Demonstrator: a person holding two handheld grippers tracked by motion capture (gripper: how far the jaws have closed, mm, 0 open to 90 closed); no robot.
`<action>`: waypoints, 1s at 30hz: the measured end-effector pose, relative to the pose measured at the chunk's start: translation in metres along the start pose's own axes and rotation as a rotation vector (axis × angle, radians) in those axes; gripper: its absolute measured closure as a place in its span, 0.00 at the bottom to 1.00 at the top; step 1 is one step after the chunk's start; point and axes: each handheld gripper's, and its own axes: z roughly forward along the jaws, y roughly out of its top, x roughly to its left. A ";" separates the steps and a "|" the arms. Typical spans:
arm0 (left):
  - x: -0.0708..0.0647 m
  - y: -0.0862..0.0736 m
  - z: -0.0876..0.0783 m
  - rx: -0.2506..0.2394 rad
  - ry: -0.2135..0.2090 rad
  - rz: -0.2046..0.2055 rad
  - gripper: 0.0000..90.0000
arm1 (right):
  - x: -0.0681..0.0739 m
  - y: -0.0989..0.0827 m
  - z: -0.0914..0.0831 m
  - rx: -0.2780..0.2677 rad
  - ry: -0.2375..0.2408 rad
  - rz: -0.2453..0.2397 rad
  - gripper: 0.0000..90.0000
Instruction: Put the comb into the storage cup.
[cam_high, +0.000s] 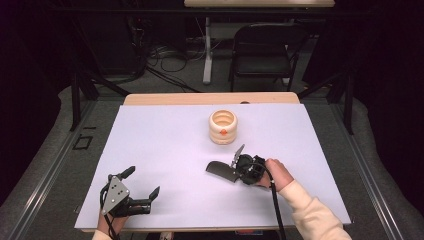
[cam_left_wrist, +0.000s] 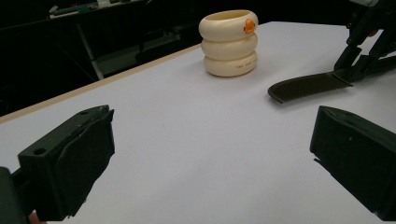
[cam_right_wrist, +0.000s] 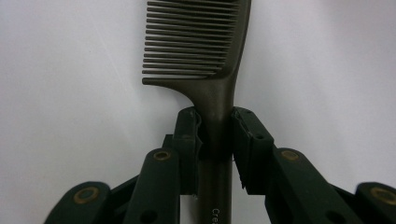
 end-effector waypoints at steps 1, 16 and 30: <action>0.000 0.000 0.000 -0.001 0.000 0.000 0.00 | 0.000 0.000 -0.002 0.000 -0.002 0.005 0.80; 0.000 0.000 0.000 -0.001 0.000 0.001 0.00 | -0.001 -0.008 -0.014 -0.073 0.006 0.027 0.80; 0.000 0.000 0.000 -0.002 -0.001 -0.002 0.00 | -0.005 -0.015 -0.021 -0.128 0.016 0.061 0.80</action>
